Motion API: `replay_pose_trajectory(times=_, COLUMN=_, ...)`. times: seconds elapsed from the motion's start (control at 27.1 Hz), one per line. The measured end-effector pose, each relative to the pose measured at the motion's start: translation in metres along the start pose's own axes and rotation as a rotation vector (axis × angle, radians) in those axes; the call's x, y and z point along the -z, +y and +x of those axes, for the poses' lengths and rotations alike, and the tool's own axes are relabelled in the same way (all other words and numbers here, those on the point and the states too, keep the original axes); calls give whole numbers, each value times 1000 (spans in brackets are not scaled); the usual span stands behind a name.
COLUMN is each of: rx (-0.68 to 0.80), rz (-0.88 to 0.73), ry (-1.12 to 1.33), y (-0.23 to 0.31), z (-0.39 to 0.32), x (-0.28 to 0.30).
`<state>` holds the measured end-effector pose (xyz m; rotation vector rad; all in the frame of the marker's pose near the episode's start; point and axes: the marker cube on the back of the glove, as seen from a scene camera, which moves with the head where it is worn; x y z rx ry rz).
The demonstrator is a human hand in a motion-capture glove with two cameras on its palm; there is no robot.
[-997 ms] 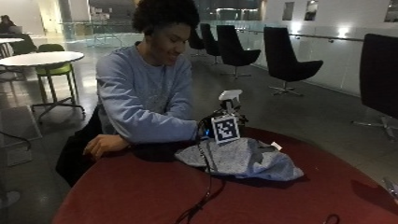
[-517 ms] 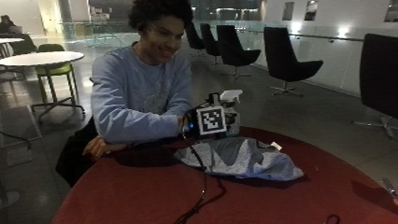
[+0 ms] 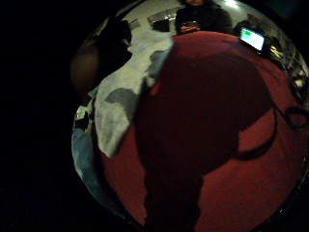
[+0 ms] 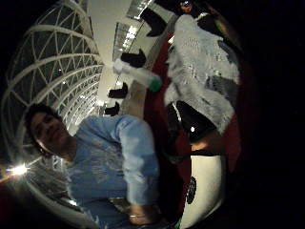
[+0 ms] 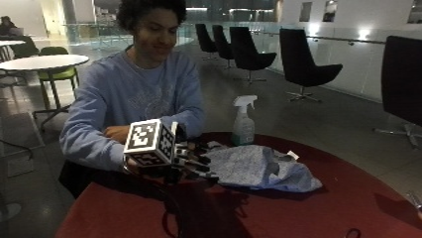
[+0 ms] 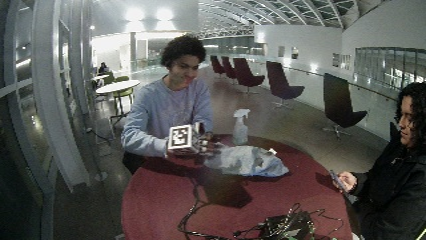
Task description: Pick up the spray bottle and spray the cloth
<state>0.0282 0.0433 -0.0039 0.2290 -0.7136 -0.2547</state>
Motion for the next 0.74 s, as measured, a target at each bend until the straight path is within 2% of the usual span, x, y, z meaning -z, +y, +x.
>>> replay_pose_trajectory(times=0.33, rx=-48, rz=161, ry=191, y=10, z=51, x=26)
replay_pose_trajectory(times=0.74, rx=-41, rz=134, ry=274, y=8, z=52, x=14)
